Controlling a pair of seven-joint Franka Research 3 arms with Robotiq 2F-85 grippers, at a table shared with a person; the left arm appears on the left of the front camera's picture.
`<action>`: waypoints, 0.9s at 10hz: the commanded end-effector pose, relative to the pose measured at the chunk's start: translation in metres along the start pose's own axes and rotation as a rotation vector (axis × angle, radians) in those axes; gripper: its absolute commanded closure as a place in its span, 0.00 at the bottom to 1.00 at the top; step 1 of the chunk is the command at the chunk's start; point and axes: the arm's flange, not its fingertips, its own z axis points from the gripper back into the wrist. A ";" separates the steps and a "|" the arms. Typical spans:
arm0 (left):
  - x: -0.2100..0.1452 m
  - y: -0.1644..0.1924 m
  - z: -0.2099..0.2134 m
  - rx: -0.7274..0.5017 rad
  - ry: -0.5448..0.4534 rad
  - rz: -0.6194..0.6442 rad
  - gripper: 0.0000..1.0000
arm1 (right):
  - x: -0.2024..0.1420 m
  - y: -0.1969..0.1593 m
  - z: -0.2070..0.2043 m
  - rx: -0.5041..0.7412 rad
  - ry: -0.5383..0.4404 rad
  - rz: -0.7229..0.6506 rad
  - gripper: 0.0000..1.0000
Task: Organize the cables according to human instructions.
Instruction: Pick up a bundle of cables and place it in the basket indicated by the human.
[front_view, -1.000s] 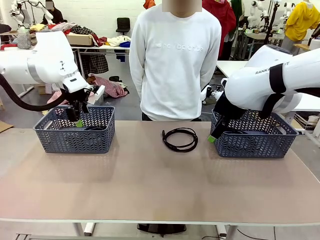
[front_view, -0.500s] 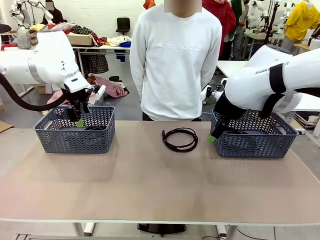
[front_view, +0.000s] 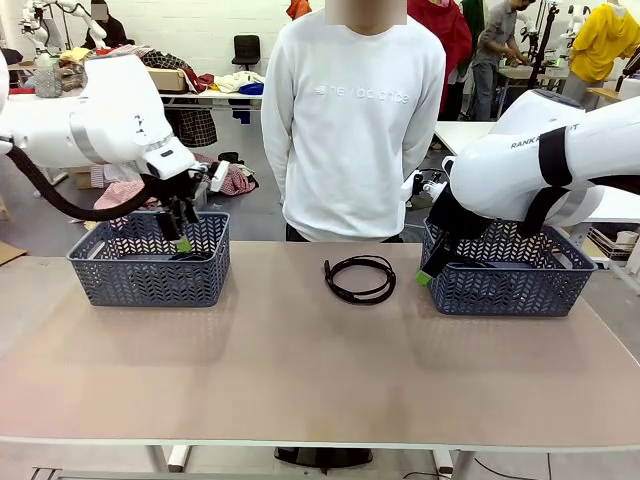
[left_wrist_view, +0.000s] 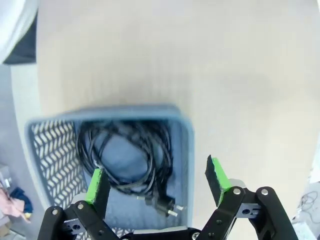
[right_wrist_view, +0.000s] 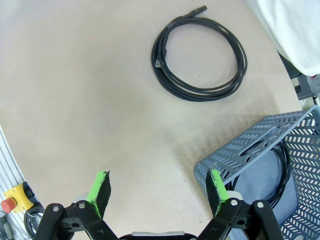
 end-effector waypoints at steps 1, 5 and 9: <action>0.016 -0.017 0.003 -0.007 -0.102 0.026 0.00 | 0.001 -0.001 0.001 -0.008 0.004 -0.005 0.00; 0.055 -0.058 -0.017 -0.012 -0.257 0.090 0.00 | 0.001 -0.001 0.001 -0.008 0.004 -0.005 0.00; 0.073 -0.094 -0.033 -0.009 -0.259 0.194 0.00 | 0.001 -0.001 0.001 -0.008 0.004 -0.005 0.00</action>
